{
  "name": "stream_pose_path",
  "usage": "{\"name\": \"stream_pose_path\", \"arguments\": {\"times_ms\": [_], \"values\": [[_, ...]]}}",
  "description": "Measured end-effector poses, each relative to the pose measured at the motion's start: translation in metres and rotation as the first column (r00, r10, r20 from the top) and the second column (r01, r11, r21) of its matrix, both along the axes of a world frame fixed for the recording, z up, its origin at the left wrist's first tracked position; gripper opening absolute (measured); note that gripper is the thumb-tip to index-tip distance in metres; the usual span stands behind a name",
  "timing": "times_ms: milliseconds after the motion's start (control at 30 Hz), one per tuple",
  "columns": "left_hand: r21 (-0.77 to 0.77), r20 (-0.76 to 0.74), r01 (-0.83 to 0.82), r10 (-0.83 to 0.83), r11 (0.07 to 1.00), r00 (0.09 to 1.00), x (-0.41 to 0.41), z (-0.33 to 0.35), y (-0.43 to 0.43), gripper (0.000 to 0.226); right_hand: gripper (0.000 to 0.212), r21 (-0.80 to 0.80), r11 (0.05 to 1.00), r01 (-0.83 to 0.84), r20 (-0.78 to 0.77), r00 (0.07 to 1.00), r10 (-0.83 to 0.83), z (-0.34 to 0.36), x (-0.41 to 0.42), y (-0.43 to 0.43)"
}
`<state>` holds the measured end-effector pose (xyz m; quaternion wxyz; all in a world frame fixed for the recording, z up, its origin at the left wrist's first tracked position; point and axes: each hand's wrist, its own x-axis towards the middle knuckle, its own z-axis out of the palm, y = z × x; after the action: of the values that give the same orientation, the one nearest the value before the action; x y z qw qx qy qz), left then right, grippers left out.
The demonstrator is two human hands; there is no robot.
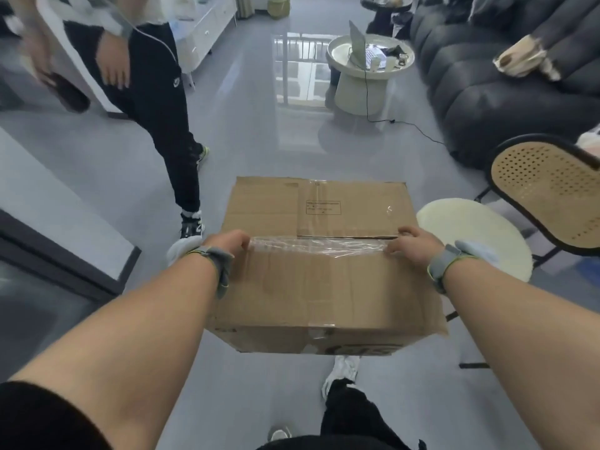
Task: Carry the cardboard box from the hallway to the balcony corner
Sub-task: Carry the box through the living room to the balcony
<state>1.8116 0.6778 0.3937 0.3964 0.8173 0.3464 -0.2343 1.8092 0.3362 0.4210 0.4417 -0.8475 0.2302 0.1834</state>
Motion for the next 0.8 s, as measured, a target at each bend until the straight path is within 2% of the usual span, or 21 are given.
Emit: {"name": "stream_pose_path", "arguments": {"times_ms": [133,167,267,433,600,800], "values": [[-0.008,0.051,-0.129,0.13,0.992,0.99,0.08,0.007,-0.018,0.022,0.067,-0.007,1.0,-0.016,0.017,1.0,0.016,0.0,0.086,-0.015],[-0.008,0.047,-0.144,0.144,0.99,0.988,0.078,0.011,-0.021,0.022,0.068,-0.012,1.0,-0.024,0.012,1.0,0.024,-0.001,0.091,-0.015],[-0.005,0.026,-0.105,0.105,0.995,0.994,0.115,0.027,-0.03,0.023,0.071,-0.014,0.999,-0.049,-0.002,0.999,0.049,-0.002,0.141,-0.024],[0.001,0.066,-0.129,0.129,0.992,0.989,0.2,0.042,-0.042,0.022,0.075,0.005,0.996,-0.09,0.006,0.996,0.09,0.004,0.241,-0.036],[0.03,0.087,-0.176,0.173,0.984,0.981,0.268,0.033,-0.029,0.035,0.078,-0.059,0.989,-0.132,0.014,0.991,0.133,0.008,0.32,-0.033],[0.054,0.08,-0.115,0.111,0.992,0.991,0.354,0.031,-0.001,0.055,0.078,-0.099,0.982,-0.159,0.009,0.987,0.161,0.005,0.409,-0.012]]}}
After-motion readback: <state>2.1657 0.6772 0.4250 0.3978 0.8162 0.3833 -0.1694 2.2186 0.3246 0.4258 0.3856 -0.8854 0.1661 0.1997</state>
